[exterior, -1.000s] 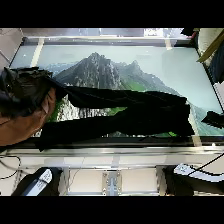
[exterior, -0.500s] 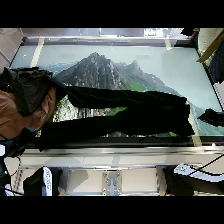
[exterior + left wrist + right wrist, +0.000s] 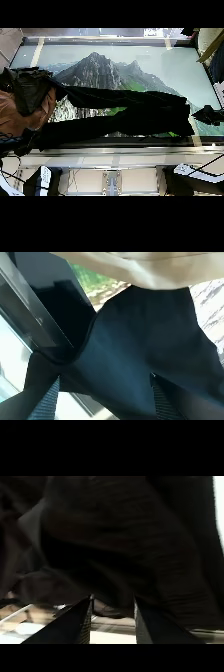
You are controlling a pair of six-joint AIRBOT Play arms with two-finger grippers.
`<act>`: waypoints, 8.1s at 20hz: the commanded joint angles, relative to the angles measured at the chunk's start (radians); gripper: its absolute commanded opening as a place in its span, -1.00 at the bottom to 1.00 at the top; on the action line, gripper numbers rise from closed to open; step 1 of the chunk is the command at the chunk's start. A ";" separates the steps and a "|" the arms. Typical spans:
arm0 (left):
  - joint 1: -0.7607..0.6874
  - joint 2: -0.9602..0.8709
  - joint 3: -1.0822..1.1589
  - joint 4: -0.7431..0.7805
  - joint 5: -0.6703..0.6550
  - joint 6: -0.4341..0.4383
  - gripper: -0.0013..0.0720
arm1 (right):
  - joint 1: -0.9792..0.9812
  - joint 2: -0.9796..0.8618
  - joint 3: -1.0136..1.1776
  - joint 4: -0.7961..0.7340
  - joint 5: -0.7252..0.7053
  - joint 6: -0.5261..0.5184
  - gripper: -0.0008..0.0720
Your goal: Fold the clothes and pants, and hang the long-sleeved shirts on hangers.
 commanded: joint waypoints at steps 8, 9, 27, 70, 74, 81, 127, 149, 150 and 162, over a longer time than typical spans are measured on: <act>0.010 -0.138 0.000 0.035 0.004 0.076 0.69 | 0.001 0.065 0.000 0.032 0.038 0.014 -0.12; 0.010 -0.145 0.000 0.034 0.025 0.075 0.55 | 0.001 0.065 0.000 0.033 0.038 0.014 -0.12; 0.010 -0.241 0.282 -0.127 0.133 0.213 -0.95 | 0.001 0.065 0.111 -0.075 -0.056 0.022 -0.12; -0.042 -0.270 0.343 0.220 -0.002 0.131 -0.95 | -0.100 -0.140 -0.081 -0.612 -0.033 0.093 0.00; -0.042 -0.269 0.360 0.218 -0.020 0.138 0.87 | -0.100 -0.132 -0.016 -0.611 0.078 0.130 0.02; -0.209 -0.288 0.542 -0.370 0.116 0.311 0.83 | -0.042 -0.021 0.224 -0.048 -0.222 0.150 0.02; -0.602 -0.935 0.629 -0.569 0.576 0.206 0.14 | 0.194 -0.043 0.223 -0.182 -0.138 0.085 -0.05; -0.565 -0.821 0.628 -0.538 0.594 0.205 -0.95 | 0.155 -0.411 0.302 -0.172 -0.161 0.037 0.25; -0.565 -0.821 0.628 -0.538 0.591 0.205 -0.95 | 0.150 -0.408 0.341 -0.182 -0.130 0.040 0.25; -0.565 -0.821 0.628 -0.538 0.576 0.206 -0.95 | 0.067 -0.377 0.220 -0.069 -0.207 0.005 0.25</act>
